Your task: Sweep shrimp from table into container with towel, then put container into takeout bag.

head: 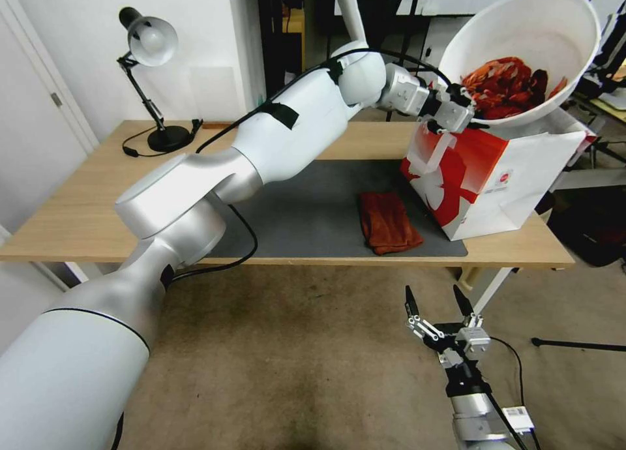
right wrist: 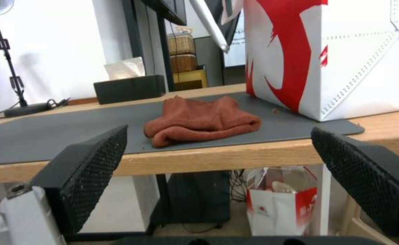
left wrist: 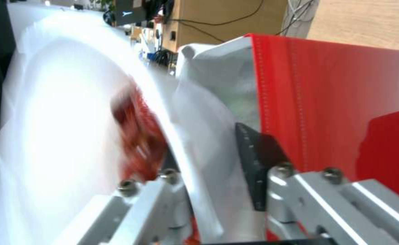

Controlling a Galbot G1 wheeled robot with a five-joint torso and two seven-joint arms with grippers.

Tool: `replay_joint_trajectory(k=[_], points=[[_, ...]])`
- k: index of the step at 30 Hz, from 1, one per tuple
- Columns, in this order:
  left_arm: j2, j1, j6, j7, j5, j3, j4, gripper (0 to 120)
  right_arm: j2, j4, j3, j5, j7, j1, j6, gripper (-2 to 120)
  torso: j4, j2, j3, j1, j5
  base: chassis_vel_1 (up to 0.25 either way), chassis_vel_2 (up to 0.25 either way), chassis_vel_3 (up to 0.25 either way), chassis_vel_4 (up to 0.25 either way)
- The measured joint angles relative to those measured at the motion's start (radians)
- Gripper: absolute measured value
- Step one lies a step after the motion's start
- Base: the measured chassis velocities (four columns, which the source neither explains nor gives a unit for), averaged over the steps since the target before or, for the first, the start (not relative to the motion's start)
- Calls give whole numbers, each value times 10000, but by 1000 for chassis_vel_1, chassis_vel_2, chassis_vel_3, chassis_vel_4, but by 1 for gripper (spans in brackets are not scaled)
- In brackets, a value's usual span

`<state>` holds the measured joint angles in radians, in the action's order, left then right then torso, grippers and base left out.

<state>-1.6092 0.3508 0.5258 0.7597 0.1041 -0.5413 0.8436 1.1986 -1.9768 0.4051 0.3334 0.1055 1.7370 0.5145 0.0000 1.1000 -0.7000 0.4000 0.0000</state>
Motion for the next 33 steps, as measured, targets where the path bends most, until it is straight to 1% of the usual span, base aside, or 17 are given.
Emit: replay_joint_trajectory(k=[1,4,5,7,8,11,13,15,17,19,24,25,27,28,30,31,33], points=[[0,0,0,0,0,0,0,22,0,0,0,0,0,0,0,100,0,0,0,0,0,0,0,0,0],[3,27,-68,-185,-90,0,-8,36,1,13,-6,0,-4,-8,11,100,-1,0,0,0,0,0,0,0,0],[3,27,-68,-185,-90,0,-8,36,1,13,-6,0,-4,-8,11,100,-1,0,0,0,0,0,0,0,0],[3,37,-124,-268,-208,-11,17,49,1,38,-14,0,-7,-31,15,100,0,0,0,0,0,0,0,0,0],[3,37,-124,-268,-208,-11,17,49,1,38,-14,0,-7,-31,15,100,0,0,0,0,0,0,0,0,0],[5,37,-127,-463,-296,-35,29,64,18,74,-45,0,-12,-69,23,100,0,0,0,0,0,0,0,0,0],[8,30,-125,-502,-308,-47,36,67,26,83,-52,-1,-17,-72,30,100,0,0,0,0,0,0,0,0,0],[8,4,-124,-581,-322,-60,67,79,24,87,-56,-2,-29,-68,35,100,1,0,0,0,0,0,0,0,0],[8,-3,-125,-608,-341,-60,70,80,20,87,-57,-2,-36,-65,36,100,0,0,0,0,0,0,0,0,0],[9,-6,-183,-663,-425,-49,82,91,3,87,-51,5,-40,-61,36,100,0,0,0,0,0,0,0,0,0],[10,-7,-501,-830,-936,-22,112,100,0,84,-49,9,-50,-60,36,100,0,0,0,0,0,0,0,0,0],[10,-7,-690,-1031,-1231,-42,128,100,0,81,-53,10,-56,-58,36,100,0,1,0,0,0,0,0,0,0],[57,-52,-1238,-1952,-2143,-254,196,100,1,75,-68,10,-71,-62,36,100,-4,1,0,0,1,0,0,0,0],[57,-52,-1238,-1952,-2143,-254,196,100,1,75,-68,10,-71,-62,36,100,-4,1,0,0,1,0,0,0,0],[395,-181,-2264,-3060,-3607,-563,413,100,6,69,-89,8,-76,-72,34,100,-5,0,0,0,1,0,0,0,0],[395,-181,-2264,-3060,-3607,-563,413,100,6,69,-89,8,-76,-72,34,100,-5,0,0,0,1,0,0,0,0],[796,-351,-3215,-3868,-4826,-743,805,100,12,69,-110,3,-77,-83,30,100,2,0,0,1,-1,0,0,0,0]])
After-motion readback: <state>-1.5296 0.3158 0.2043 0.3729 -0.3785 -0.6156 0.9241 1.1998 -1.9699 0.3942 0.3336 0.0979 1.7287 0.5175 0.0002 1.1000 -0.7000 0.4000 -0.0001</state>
